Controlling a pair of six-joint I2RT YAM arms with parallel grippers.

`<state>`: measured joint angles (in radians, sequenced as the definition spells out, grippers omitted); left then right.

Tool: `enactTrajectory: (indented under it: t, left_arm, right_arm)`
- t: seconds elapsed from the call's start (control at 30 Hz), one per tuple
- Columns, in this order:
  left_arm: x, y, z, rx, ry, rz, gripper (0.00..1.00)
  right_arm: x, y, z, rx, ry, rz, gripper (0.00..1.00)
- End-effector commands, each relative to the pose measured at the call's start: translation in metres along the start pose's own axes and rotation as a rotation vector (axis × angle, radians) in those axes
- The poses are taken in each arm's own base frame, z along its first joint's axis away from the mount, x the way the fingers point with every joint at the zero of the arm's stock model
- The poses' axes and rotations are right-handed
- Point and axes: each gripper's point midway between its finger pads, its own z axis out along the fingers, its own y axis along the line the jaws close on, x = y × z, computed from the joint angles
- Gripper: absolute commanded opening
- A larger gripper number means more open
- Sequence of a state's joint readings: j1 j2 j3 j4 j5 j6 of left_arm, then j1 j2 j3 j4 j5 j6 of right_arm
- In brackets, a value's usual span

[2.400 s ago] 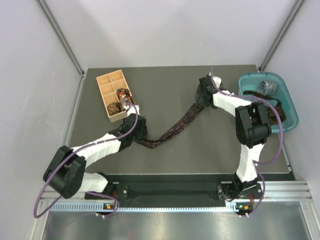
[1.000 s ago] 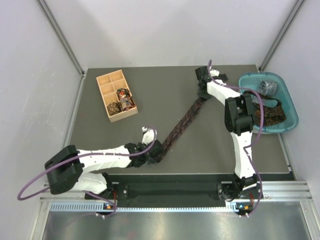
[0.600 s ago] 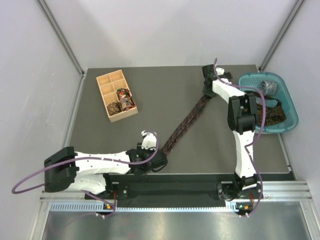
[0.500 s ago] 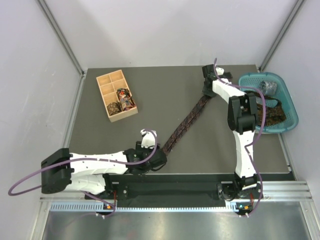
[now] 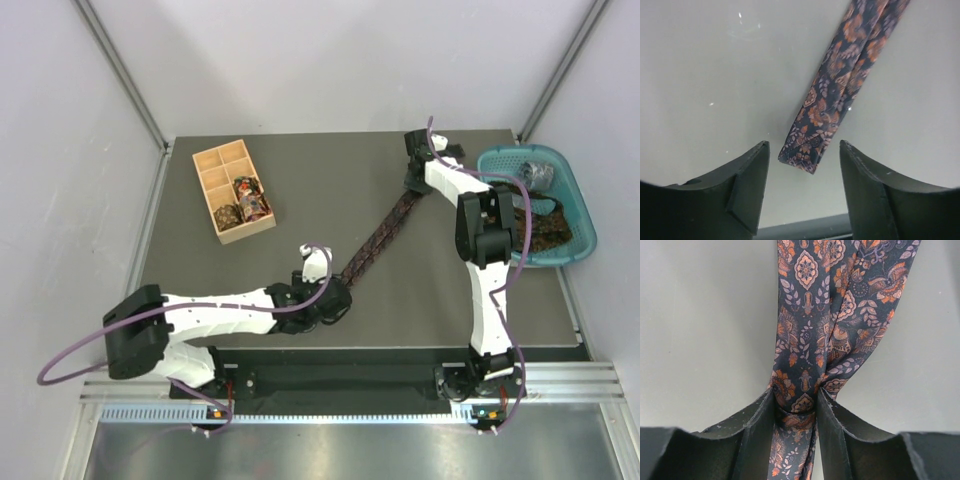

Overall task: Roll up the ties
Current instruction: Flatten the tie

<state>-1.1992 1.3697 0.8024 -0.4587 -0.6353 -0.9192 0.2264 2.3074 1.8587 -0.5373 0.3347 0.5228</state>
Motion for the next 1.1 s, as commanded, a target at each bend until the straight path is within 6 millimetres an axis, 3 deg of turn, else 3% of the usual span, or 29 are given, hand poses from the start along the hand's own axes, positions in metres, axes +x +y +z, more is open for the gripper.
enactTrajectory:
  t: [0.0, 0.2, 0.23, 0.37, 0.73, 1.07]
  left_arm:
    - [0.005, -0.013, 0.011, 0.017, 0.028, -0.025, 0.60]
    - [0.049, -0.004, 0.029, 0.014, 0.130, 0.006, 0.31]
    - [0.057, 0.002, 0.030, -0.003, 0.144, 0.021, 0.22]
    - [0.070, 0.014, 0.028, -0.040, 0.156, 0.057, 0.00]
    - [0.087, 0.023, 0.022, -0.084, 0.149, 0.109, 0.00]
    - [0.070, 0.031, 0.020, -0.118, 0.089, 0.118, 0.00]
  right_arm:
    - [0.008, 0.001, 0.005, -0.034, 0.025, 0.003, 0.38]
    - [0.005, -0.001, 0.006, -0.040, 0.024, 0.012, 0.39]
    - [0.005, 0.000, 0.006, -0.041, 0.024, 0.011, 0.39]
    - [0.002, -0.002, 0.008, -0.037, 0.020, 0.014, 0.39]
    - [-0.001, -0.013, 0.027, -0.002, 0.053, 0.010, 0.44]
    - [-0.017, -0.018, 0.029, 0.000, 0.051, 0.040, 0.63]
